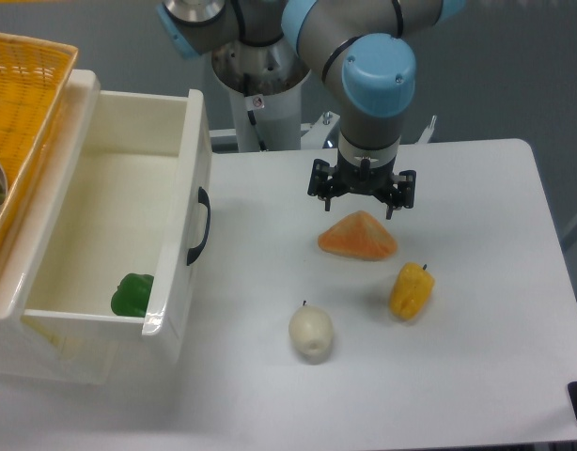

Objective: Place the green pepper in the upper white drawer

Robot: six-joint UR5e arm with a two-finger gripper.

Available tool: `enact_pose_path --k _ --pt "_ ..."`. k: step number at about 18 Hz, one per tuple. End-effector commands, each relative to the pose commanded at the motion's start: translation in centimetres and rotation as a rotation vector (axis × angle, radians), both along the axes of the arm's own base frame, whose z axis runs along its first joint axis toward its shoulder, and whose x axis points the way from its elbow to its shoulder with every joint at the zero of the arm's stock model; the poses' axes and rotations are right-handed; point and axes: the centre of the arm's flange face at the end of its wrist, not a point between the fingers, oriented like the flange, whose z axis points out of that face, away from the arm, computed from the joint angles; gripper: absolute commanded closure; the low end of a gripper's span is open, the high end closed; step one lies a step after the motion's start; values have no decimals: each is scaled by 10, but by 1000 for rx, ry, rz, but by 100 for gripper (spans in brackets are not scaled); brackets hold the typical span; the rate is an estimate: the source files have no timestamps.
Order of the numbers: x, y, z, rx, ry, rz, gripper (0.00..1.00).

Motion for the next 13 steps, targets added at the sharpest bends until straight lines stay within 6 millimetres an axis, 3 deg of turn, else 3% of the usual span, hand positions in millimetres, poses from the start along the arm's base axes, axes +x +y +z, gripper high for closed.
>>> enact_pose_path --k 4,13 --pt "9 -4 -5 -4 -12 5 0" --pt "9 0 -11 -12 -17 84 0"
